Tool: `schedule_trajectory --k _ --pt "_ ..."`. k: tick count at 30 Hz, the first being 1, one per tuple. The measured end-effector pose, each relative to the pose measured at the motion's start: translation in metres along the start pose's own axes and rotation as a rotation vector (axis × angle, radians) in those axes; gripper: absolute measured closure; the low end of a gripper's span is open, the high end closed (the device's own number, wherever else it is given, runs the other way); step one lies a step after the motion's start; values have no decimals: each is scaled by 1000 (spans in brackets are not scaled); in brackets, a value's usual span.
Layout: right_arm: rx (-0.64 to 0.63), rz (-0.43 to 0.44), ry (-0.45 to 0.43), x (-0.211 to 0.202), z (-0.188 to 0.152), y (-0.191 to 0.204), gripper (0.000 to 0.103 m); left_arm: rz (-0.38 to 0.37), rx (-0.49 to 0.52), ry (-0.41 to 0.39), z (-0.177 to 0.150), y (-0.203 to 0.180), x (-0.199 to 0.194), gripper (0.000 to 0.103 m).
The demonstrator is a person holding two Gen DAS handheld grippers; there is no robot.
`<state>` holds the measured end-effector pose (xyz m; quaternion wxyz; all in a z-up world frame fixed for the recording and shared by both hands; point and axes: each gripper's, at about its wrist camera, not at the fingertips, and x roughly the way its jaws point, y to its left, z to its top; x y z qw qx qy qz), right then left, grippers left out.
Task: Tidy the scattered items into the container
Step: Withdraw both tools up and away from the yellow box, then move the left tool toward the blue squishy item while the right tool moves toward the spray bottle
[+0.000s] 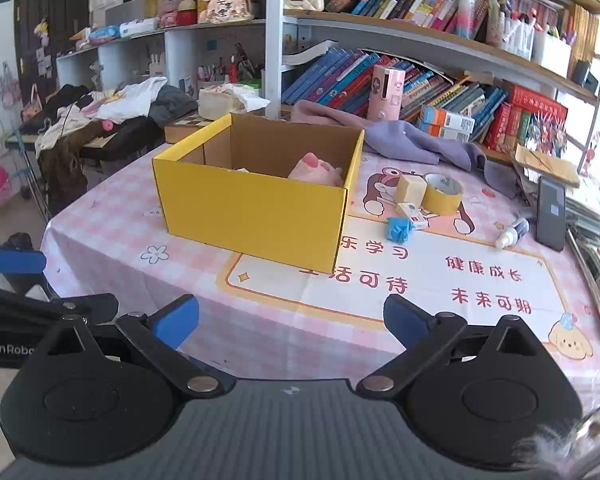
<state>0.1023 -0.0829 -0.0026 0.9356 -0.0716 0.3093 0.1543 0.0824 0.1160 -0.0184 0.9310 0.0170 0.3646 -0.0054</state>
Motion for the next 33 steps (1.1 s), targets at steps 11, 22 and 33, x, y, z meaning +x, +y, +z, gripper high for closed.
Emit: schedule_trajectory --k 11,22,33 --pt "-14 -49 19 -8 -8 -15 3 -45 16 19 2 -21 5 12" --pt "38 -129 38 -19 -22 -47 3 -116 67 35 8 -58 13 12" --pt "115 -240 55 -28 -32 -92 3 -212 151 33 24 -106 30 12"
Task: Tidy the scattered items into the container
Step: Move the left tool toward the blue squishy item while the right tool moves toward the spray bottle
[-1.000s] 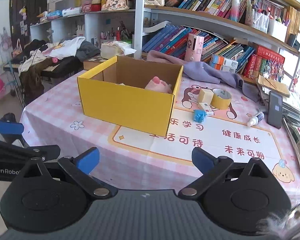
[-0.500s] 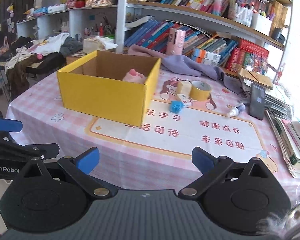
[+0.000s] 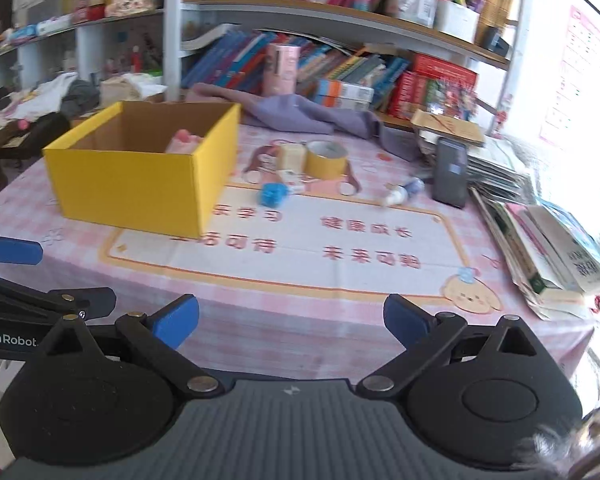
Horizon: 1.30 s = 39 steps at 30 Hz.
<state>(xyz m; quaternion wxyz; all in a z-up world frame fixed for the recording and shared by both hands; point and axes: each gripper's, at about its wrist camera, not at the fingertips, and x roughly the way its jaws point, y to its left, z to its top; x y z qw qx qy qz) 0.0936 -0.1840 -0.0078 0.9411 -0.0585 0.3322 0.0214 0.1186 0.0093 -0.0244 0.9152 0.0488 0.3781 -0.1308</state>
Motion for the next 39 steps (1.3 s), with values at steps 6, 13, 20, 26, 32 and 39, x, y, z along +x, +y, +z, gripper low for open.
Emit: schedule_trajectory --k 6,13,20,26,32,39 --pt "50 -35 -19 8 7 -25 5 -33 46 -25 19 -16 14 12" --pt "86 -47 -19 34 24 -43 8 -82 136 -69 36 -38 29 12" --pt "70 -36 -17 65 41 -58 8 -94 168 -77 58 -52 58 12" --pt "82 -31 14 98 60 -92 10 -103 145 -49 86 -67 93 13" --pt "64 13 33 132 86 -131 12 -72 113 -30 120 -88 123 13" --pt "90 62 52 179 113 -177 12 0 64 14 150 -104 162 15"
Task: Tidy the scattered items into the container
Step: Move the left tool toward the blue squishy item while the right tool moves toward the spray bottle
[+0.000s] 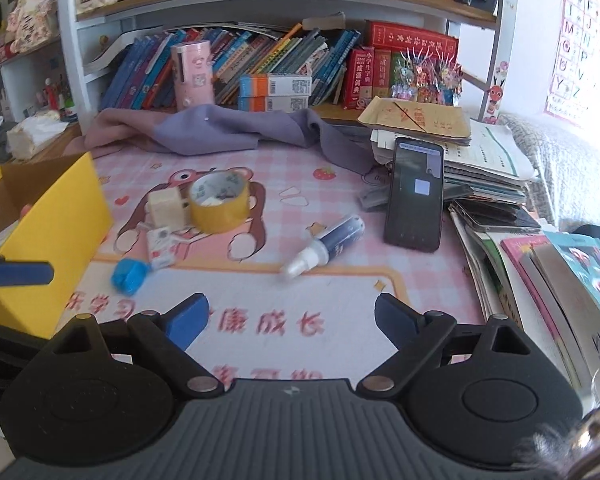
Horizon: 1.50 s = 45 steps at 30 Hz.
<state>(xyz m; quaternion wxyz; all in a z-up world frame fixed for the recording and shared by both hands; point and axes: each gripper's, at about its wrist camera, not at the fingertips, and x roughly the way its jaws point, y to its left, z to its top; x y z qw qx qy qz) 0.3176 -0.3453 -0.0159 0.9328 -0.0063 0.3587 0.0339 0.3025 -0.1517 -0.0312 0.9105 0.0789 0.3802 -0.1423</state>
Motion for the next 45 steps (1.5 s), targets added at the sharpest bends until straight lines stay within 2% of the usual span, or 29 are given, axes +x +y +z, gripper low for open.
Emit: schedule_trajectory --k 5,12,16,18,21,32,38,40,45 --pt "14 35 40 37 17 -21 12 67 -58 43 11 4 22 20" --pt "84 66 108 86 33 -40 12 153 -108 103 16 13 46 23" --pt "79 62 127 107 40 -41 13 179 -125 128 19 18 59 28" --pt "77 57 137 116 43 -42 15 190 -137 144 20 21 67 36" --pt "84 43 145 131 48 -45 18 199 -158 159 21 26 76 42" --pt "155 29 212 180 61 -55 19 240 -194 235 25 38 112 46" --pt "158 58 257 197 58 -58 36 244 -212 263 22 43 124 50" --pt "143 57 246 198 58 -58 40 245 -213 259 23 43 126 51" --pt "90 80 228 199 59 -58 58 234 -230 260 25 46 128 56"
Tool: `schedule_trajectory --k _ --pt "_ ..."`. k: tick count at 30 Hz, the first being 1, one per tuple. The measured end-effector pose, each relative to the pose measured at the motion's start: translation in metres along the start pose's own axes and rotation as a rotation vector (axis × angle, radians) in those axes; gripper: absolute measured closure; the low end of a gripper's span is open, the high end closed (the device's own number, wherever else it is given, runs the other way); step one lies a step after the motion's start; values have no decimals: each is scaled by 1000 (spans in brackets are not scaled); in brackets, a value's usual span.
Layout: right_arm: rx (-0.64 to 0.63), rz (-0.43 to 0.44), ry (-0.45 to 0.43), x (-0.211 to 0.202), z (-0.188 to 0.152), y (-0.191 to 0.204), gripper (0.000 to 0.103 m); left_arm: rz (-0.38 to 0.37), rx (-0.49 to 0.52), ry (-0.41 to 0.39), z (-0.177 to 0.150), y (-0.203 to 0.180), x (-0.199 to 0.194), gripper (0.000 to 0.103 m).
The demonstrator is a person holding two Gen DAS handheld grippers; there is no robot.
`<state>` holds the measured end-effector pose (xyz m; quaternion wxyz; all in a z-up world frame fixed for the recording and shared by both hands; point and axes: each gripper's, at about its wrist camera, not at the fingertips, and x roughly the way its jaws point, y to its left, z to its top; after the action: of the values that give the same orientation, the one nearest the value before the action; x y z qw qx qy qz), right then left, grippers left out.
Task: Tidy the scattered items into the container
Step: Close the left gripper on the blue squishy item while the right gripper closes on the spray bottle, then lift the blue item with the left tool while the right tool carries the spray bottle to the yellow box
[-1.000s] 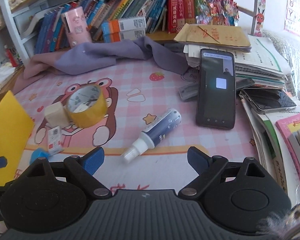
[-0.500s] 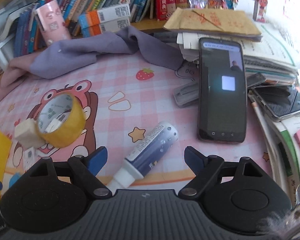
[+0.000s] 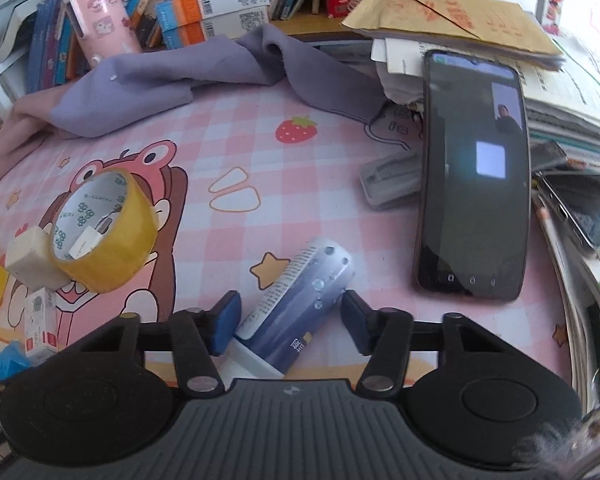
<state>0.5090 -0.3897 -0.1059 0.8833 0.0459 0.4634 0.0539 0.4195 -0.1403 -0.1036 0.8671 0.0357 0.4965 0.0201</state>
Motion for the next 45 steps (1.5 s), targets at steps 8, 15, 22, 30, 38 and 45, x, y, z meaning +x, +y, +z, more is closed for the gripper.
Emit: schedule_trajectory --k 8,15,22,30,38,45 --pt "-70 27 -3 0 -2 6 72 -27 -58 14 1 6 1 65" --pt "-113 15 -11 3 -2 12 71 -33 -73 6 0 8 2 70" --pt "-99 54 -2 -2 -5 12 72 -52 -48 -44 -1 3 -16 73" --pt "-151 133 -28 -30 -12 30 72 -88 -64 -121 -2 5 -46 73" --pt "-210 186 -30 -56 -30 49 72 -109 -54 -165 -15 5 -70 73" --pt "-231 186 -68 -86 -44 57 72 -149 -44 -225 -28 8 -96 73"
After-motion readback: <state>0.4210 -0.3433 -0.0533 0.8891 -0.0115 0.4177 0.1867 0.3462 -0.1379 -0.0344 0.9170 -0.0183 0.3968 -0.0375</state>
